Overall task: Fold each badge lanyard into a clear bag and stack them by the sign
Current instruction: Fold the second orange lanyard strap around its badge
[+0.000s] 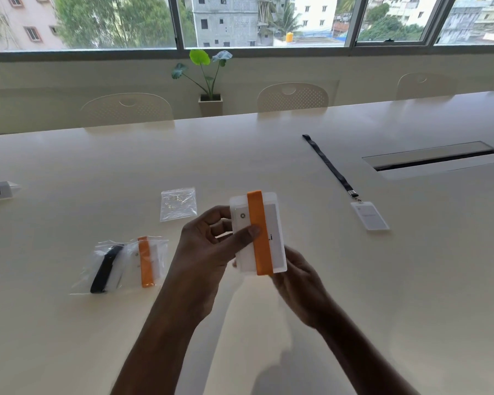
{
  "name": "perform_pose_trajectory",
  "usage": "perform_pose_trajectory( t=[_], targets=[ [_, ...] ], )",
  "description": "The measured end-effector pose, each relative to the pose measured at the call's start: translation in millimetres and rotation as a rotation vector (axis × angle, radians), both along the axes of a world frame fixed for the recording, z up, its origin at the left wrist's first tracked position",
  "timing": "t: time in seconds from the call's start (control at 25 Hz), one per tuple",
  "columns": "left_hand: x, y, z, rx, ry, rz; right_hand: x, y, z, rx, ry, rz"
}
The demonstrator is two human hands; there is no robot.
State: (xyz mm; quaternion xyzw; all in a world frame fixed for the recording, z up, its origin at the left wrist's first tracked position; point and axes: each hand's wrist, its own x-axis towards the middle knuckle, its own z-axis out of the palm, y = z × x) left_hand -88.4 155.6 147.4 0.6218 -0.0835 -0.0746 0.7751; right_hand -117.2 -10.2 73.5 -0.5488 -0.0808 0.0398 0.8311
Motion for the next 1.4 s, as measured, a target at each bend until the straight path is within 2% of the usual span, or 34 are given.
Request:
perform_pose_trajectory(
  t=[0.08,0.2,0.52,0.76,0.88,1.2,1.32,1.4],
  targets=[
    [4.1,-0.3,2.4,0.016,-0.012,0.045,-7.6,16.3,-11.2,-0.075,-0.013,-0.106],
    [6.2,-1.1,3.6,0.014,-0.021,0.073,-19.8,30.5,-10.9,-0.268,0.064,-0.219],
    [8.0,-3.7,-12.9,0.057,-0.04,0.19,-46.0,33.4,13.3,-0.427,0.084,-0.258],
    [10.9,-11.8,-32.3,0.211,-0.143,0.328,-57.8,27.2,32.4,-0.543,0.101,-0.278],
    [10.0,-10.9,-38.5,0.239,-0.147,0.284,-62.5,19.3,45.3,-0.628,0.015,-0.308],
    [1.1,-11.5,-44.2,0.285,-0.186,0.117,-37.7,-9.3,55.7,-0.589,-0.227,-0.246],
    [-0.7,-9.7,-48.9,0.219,-0.114,0.048,-21.6,-19.5,51.7,-0.743,-0.327,-0.219],
    [-1.8,-8.1,-53.3,0.174,-0.068,0.013,-10.7,-21.3,48.3,-0.886,-0.382,-0.31]
  ],
)
